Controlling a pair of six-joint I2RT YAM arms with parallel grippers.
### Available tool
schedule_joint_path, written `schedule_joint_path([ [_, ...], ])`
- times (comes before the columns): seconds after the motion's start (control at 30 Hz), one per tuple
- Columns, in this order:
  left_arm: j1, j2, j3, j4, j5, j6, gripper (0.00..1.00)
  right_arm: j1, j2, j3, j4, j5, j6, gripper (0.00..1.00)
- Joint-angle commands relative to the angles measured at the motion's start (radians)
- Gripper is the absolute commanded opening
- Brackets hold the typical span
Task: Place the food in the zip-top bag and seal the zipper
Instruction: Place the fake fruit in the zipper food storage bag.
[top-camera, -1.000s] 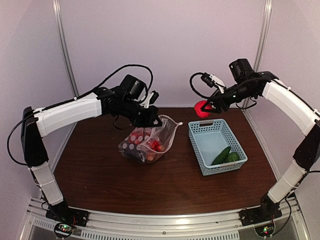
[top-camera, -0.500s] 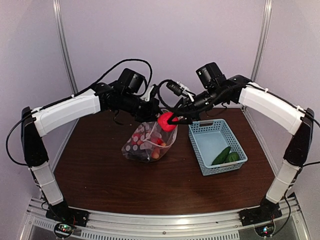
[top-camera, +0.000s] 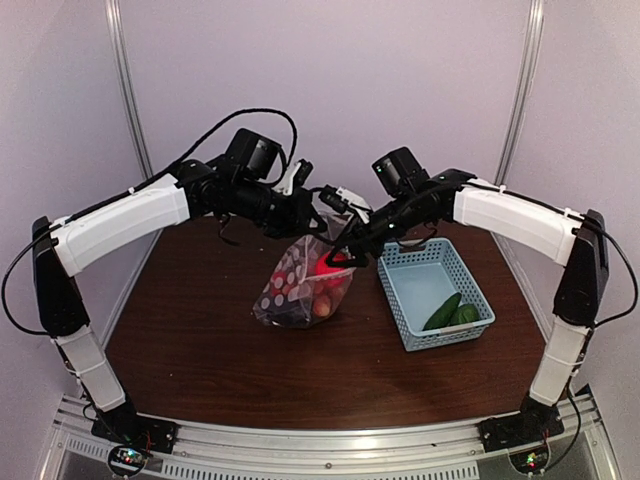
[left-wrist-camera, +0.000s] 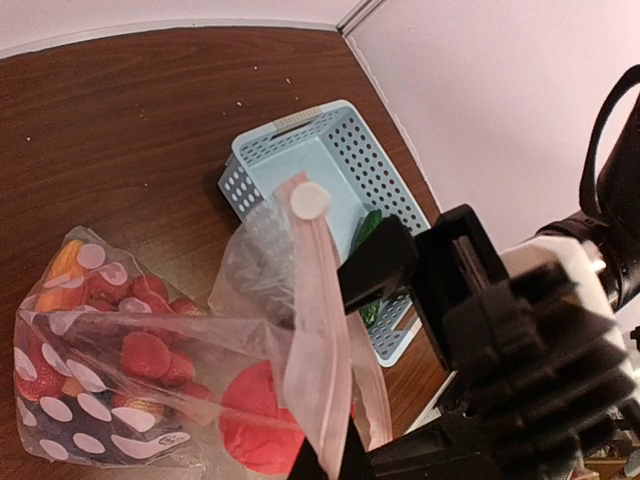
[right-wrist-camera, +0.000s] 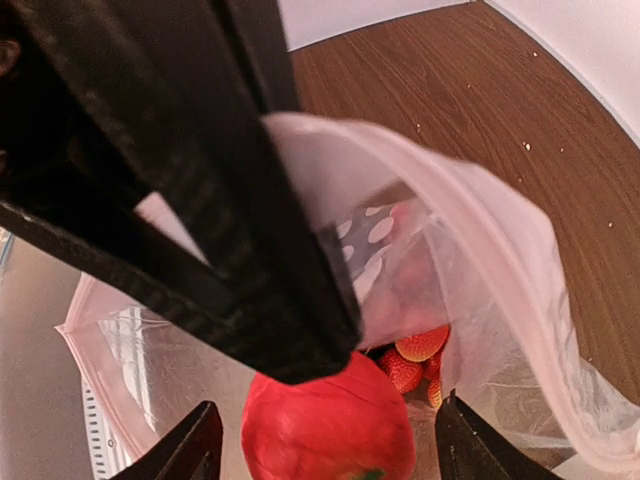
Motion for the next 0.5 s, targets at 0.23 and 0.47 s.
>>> schedule_joint_path([
  [0.23,0.012,-0.025,-0.022,0.006,-0.037,0.044,0.00,-0.022,-0.160,0.098,-0.190,-0.067,-0.113,0.81],
  [0.47,0.017,-0.012,0.029,-0.077,-0.100,0.161,0.00,-0.205,-0.319,-0.045,-0.392,-0.024,-0.338,0.84],
])
